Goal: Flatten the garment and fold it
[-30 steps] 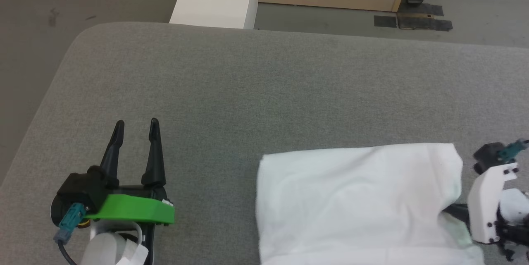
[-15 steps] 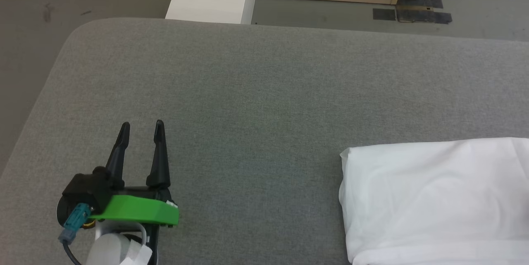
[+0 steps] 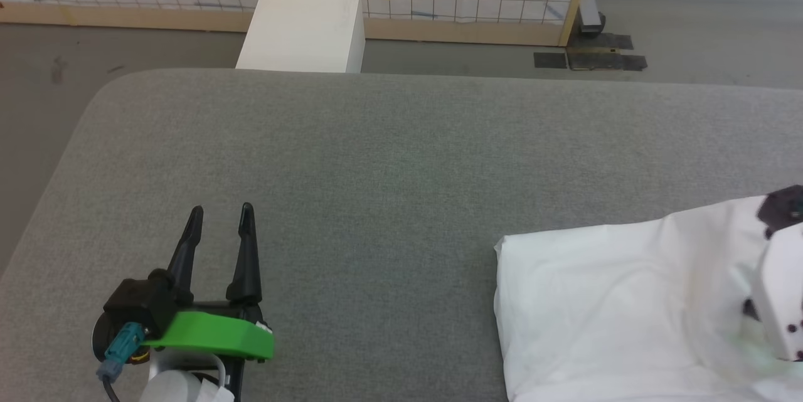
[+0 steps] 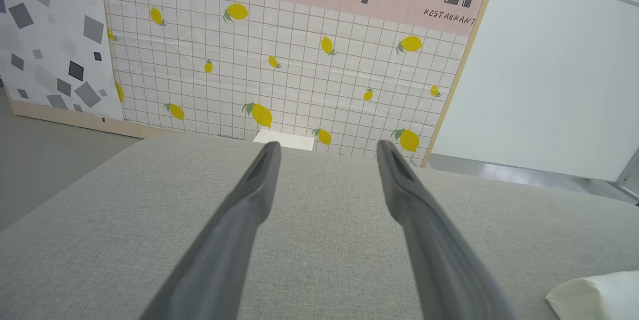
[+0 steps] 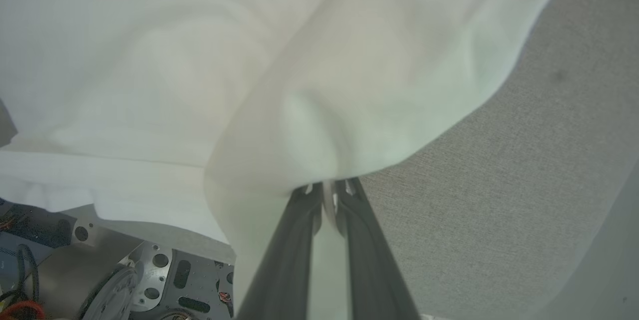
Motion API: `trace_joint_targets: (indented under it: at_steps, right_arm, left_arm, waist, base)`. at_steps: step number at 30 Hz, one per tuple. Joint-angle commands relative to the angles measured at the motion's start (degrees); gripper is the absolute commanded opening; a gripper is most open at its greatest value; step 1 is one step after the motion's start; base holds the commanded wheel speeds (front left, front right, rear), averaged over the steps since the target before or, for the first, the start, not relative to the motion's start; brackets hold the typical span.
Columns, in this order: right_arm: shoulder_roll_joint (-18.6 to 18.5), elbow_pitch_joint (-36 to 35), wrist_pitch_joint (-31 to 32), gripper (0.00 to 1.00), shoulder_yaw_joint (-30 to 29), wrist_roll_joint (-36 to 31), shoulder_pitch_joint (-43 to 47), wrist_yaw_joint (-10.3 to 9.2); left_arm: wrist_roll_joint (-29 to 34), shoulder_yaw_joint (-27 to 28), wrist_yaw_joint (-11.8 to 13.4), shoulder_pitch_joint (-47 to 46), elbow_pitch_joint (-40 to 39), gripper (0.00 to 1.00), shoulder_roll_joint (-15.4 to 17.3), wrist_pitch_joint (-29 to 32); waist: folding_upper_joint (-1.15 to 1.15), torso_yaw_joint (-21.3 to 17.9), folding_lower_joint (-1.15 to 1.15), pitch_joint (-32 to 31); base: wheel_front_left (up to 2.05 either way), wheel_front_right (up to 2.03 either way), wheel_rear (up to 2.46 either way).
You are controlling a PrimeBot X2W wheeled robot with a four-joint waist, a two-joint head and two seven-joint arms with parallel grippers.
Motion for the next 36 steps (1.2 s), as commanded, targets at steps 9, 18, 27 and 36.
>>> trace_joint_targets:
  at_steps: [9, 18, 27, 36]
  right_arm:
    - [8.6, -6.7, 2.6, 0.00, 6.4, 0.2, -0.2, -0.10]
    - [15.1, -0.6, -1.9, 0.00, 12.9, -0.7, -4.5, -0.10]
    - [20.4, 9.5, -7.5, 0.00, 17.5, -3.2, -8.2, -0.10]
    - [24.0, 16.9, -13.3, 0.29, 19.8, -4.9, -9.3, -0.10]
  left_arm:
    - [0.3, -0.6, -0.3, 0.5, 0.2, 1.00, -0.1, -0.2]
    - [-0.1, -0.9, -0.4, 0.2, 0.0, 1.00, -0.2, -0.2]
    - [-0.2, -1.1, -0.4, -0.8, 0.0, 1.00, -0.5, -0.2]
    - [-0.3, -1.0, -0.5, -1.0, 0.5, 1.00, -0.7, -0.2]
  waist:
    - [0.54, 0.0, 0.00, -0.6]
    - [0.54, 1.4, 0.00, 1.3]
    - [0.54, 2.3, 0.00, 3.3]
    - [0.54, 2.1, 0.00, 3.2]
  base:
    - [0.00, 0.00, 0.00]
    - [0.00, 0.00, 0.00]
    - [0.00, 0.00, 0.00]
    - [0.00, 0.00, 0.00]
